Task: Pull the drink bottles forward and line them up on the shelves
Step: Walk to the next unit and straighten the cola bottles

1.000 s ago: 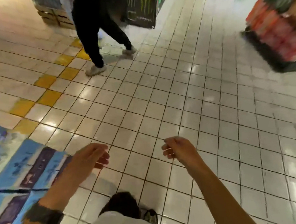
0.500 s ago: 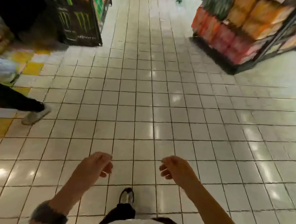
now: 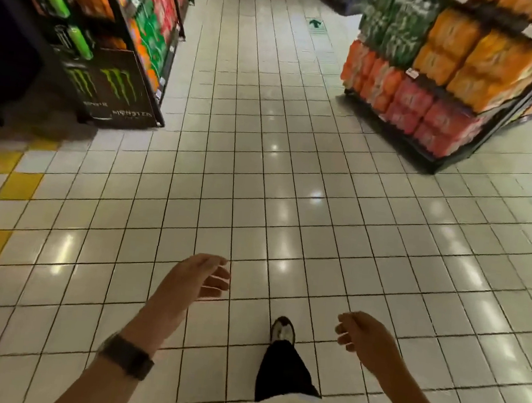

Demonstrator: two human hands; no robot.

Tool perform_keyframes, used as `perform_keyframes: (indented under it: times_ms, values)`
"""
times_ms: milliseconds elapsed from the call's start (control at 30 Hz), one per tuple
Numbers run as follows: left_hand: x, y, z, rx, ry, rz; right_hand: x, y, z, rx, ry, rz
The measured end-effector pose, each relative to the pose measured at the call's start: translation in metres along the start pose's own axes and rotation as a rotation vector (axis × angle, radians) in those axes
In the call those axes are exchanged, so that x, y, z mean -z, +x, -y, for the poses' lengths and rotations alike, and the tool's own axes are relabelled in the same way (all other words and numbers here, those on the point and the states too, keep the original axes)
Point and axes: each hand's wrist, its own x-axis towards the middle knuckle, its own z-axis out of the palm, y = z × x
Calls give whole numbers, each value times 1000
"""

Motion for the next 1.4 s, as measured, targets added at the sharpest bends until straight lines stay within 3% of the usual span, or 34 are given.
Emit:
perform_keyframes:
  times_ms: [167, 400, 533, 700, 833, 1033, 1167, 1267, 1400]
  values:
    - [14, 114, -82, 60, -77, -154, 26, 145, 157, 144, -89, 93]
    - [77, 295, -169, -15, 125, -311, 7, 333, 381, 346, -26, 141]
    - [117, 426, -204, 37, 51, -358, -19, 447, 451, 362, -33, 158]
    - [140, 579, -287, 113, -54, -313, -24, 565, 511, 162, -74, 177]
    - [139, 690, -388, 19, 34, -196, -1, 653, 565, 74, -63, 115]
    - [141, 861, -533, -205, 37, -109, 4, 802, 679, 154, -12, 29]
    - [164, 968, -604, -258, -5, -188, -26, 935, 774, 209, 18, 86]
    - [196, 1022, -641, -180, -7, -259, -53, 1020, 856, 224, -9, 170]
    - [257, 1076, -677, -105, -9, -430, -101, 1107, 989, 381, -123, 310]
